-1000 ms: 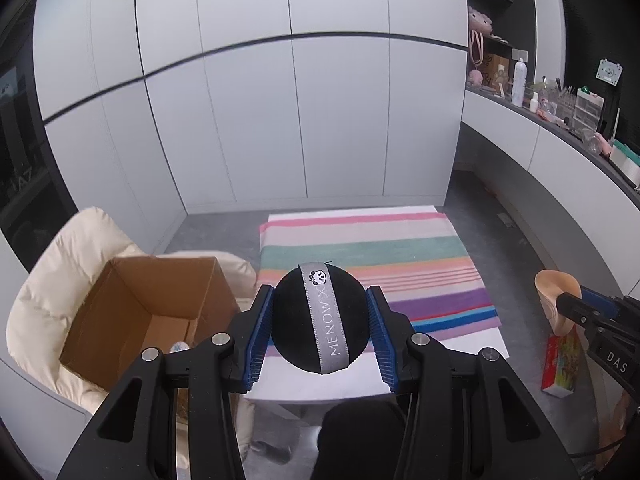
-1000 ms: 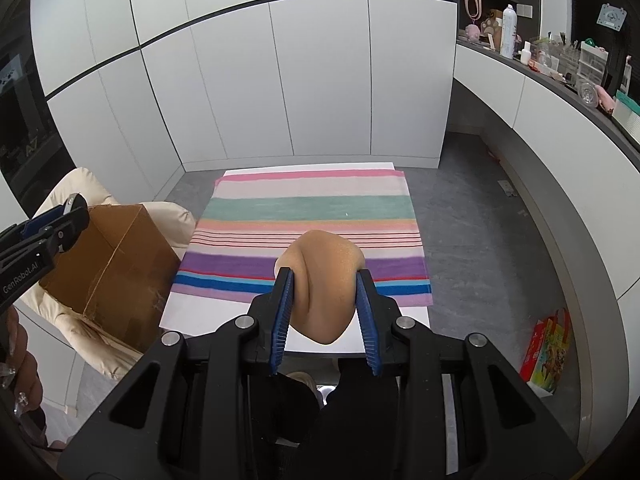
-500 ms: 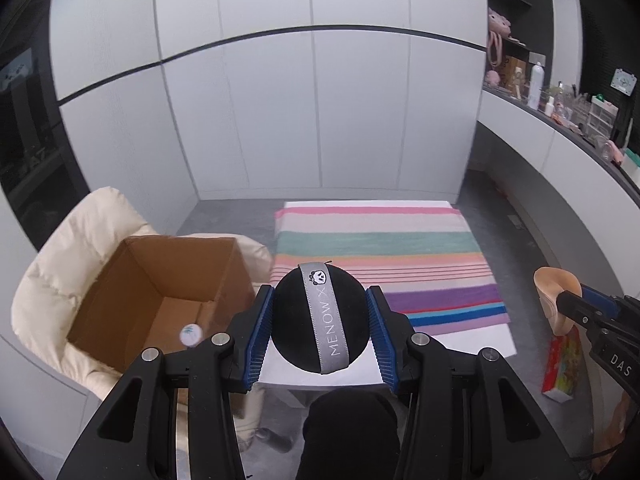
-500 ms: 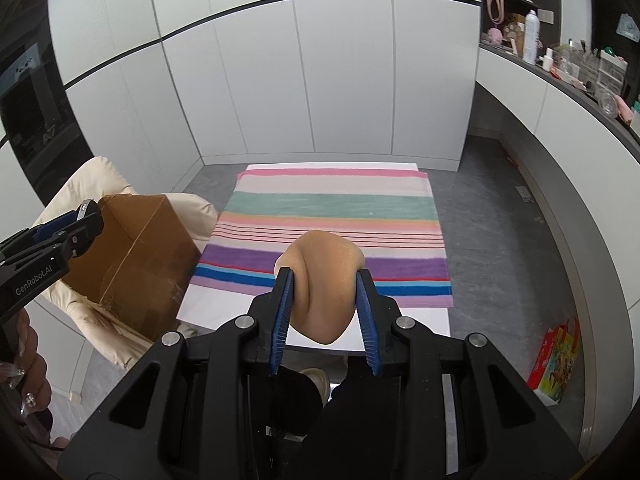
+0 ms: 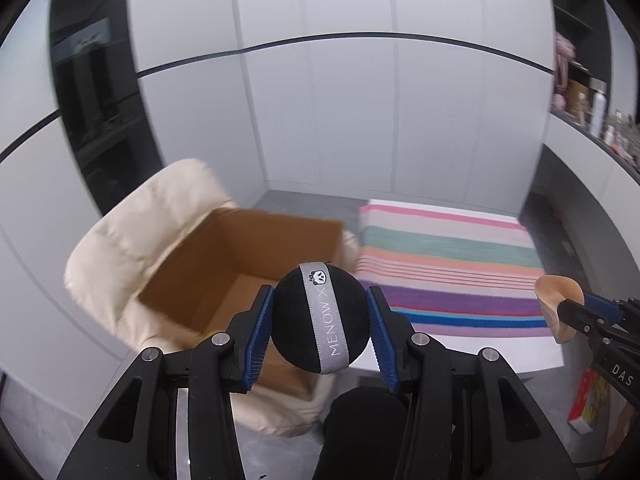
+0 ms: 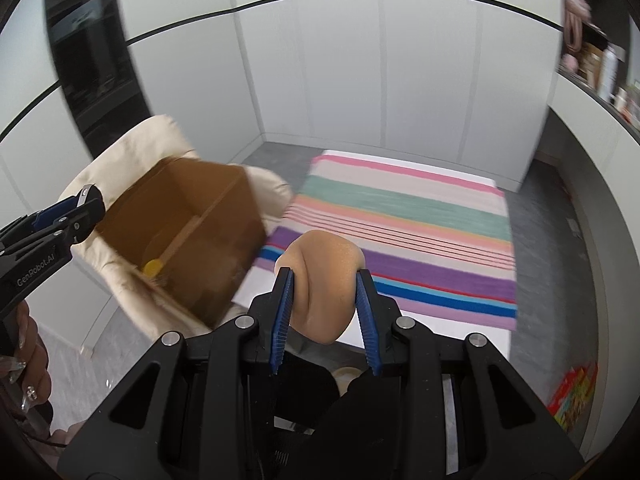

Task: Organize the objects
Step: 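Carry the tan sponge and black puff over the cardboard box with both tools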

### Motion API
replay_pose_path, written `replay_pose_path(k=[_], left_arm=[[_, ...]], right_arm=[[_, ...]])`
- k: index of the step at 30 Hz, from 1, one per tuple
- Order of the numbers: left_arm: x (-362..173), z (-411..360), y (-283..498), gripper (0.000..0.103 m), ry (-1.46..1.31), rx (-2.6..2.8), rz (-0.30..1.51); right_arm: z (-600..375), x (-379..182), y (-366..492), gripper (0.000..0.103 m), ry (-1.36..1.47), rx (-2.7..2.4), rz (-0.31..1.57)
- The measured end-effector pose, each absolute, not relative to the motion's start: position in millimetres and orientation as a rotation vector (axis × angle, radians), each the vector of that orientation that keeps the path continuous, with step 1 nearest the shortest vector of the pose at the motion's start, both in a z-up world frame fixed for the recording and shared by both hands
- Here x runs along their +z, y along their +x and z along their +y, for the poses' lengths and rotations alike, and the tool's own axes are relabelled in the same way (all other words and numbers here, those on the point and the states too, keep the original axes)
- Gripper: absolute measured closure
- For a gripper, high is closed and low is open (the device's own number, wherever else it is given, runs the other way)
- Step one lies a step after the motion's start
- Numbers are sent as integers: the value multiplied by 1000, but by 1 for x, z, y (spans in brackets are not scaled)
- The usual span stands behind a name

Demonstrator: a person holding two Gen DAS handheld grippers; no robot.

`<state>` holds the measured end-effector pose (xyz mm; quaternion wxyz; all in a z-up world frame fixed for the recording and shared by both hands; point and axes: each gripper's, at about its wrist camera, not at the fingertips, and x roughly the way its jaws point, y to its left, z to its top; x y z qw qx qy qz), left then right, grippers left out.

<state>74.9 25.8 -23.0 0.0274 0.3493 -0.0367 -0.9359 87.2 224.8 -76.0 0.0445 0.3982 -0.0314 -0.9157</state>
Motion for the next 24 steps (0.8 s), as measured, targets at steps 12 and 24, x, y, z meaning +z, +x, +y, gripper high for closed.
replay_pose_path(k=[12,24], left_arm=[[-45,-73,109,56,1077,-2684,-9],[-52,-99,83,56,1123,-2679,62]], right_arm=[[111,-79,74,71,1155,-2581,89],[64,-95,51,70,1180,-2494,162]])
